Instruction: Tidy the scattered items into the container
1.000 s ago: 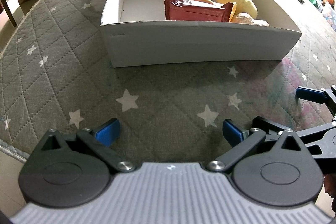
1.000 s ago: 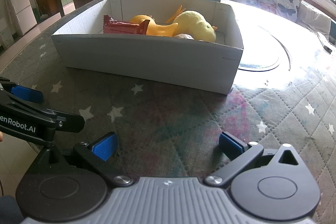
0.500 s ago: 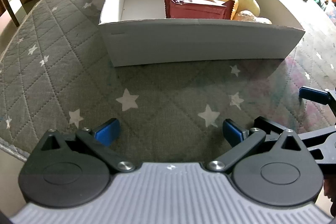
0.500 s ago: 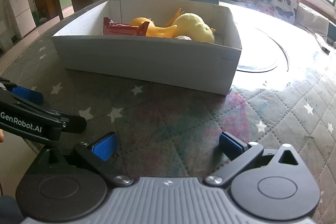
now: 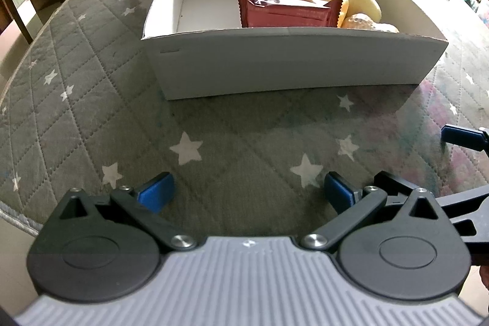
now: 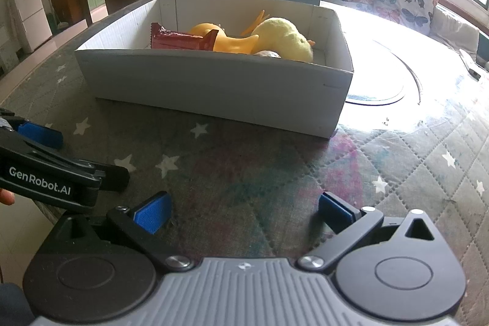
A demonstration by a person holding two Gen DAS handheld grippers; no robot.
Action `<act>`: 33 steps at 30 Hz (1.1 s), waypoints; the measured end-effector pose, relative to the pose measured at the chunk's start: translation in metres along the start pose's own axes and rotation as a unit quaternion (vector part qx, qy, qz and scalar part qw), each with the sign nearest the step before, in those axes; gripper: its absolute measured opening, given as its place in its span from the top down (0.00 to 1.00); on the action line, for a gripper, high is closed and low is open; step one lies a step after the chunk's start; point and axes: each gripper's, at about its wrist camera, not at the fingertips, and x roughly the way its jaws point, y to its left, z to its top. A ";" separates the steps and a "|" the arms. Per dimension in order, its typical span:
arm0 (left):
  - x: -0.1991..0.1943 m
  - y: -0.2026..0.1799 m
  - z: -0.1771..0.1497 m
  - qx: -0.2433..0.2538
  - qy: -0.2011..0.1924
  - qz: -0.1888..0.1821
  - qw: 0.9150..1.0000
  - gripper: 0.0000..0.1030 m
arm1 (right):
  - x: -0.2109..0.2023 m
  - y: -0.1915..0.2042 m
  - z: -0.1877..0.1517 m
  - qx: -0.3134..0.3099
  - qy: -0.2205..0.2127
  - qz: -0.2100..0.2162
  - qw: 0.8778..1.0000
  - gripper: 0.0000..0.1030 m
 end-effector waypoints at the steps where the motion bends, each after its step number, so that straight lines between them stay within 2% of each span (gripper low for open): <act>1: 0.000 0.001 0.000 0.001 -0.001 0.000 1.000 0.00 | 0.000 0.000 0.000 0.000 0.000 0.000 1.000 0.00; 9: -0.006 -0.007 -0.012 0.005 -0.005 0.000 1.000 0.00 | 0.000 0.000 0.002 0.000 0.003 0.000 1.000 0.00; 20: -0.013 -0.006 -0.009 0.023 -0.024 0.011 0.999 0.00 | -0.005 -0.005 0.005 0.007 -0.003 -0.001 1.000 0.00; 30: -0.032 0.028 -0.005 -0.004 -0.050 0.028 0.998 0.00 | -0.013 -0.023 0.014 0.019 -0.019 -0.010 1.000 0.00; 33: -0.037 0.038 0.001 -0.009 -0.053 0.024 0.998 0.00 | -0.017 -0.027 0.018 0.016 -0.023 -0.005 1.000 0.00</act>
